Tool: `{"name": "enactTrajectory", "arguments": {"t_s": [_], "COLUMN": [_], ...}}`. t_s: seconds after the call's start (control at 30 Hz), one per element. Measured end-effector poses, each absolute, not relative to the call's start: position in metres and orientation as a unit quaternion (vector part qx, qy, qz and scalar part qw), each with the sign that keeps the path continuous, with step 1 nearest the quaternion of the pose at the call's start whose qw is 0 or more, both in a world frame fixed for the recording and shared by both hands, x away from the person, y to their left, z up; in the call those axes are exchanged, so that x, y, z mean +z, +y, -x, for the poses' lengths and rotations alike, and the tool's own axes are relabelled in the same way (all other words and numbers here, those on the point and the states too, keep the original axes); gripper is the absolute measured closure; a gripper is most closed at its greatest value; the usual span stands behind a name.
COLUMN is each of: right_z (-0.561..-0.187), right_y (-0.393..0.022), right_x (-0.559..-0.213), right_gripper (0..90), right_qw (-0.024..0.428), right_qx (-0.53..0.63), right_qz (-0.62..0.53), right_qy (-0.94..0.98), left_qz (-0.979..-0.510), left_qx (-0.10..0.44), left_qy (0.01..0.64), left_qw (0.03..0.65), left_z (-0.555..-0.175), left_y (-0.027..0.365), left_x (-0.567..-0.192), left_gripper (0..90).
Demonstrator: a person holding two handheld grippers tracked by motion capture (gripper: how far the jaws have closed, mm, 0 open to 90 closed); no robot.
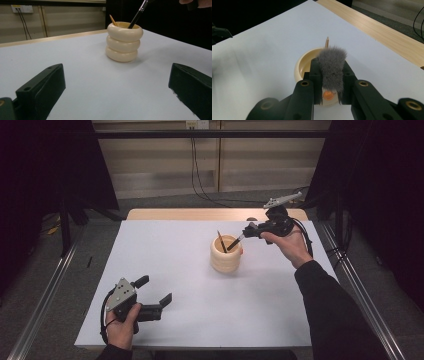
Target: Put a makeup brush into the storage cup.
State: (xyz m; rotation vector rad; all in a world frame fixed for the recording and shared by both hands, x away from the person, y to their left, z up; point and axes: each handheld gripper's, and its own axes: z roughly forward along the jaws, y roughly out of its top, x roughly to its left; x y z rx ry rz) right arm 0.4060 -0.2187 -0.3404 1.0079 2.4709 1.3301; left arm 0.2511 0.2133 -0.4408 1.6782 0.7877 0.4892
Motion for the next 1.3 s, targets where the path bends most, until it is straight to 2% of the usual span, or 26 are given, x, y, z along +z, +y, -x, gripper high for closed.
{"name": "enactTrajectory", "arguments": {"t_s": [1.3], "right_z": [-0.412], "right_y": [-0.205], "right_x": [-0.374], "right_gripper": [77.1], "right_qw": [0.069], "right_qx": [0.426], "right_qz": [-0.350], "right_qy": [0.831], "left_qz": [-0.719], "left_qx": [0.210], "left_qy": [0.334], "left_qw": [0.572], "left_z": [-0.251], "left_y": [0.214], "left_x": [-0.440], "left_gripper": [1.0]}}
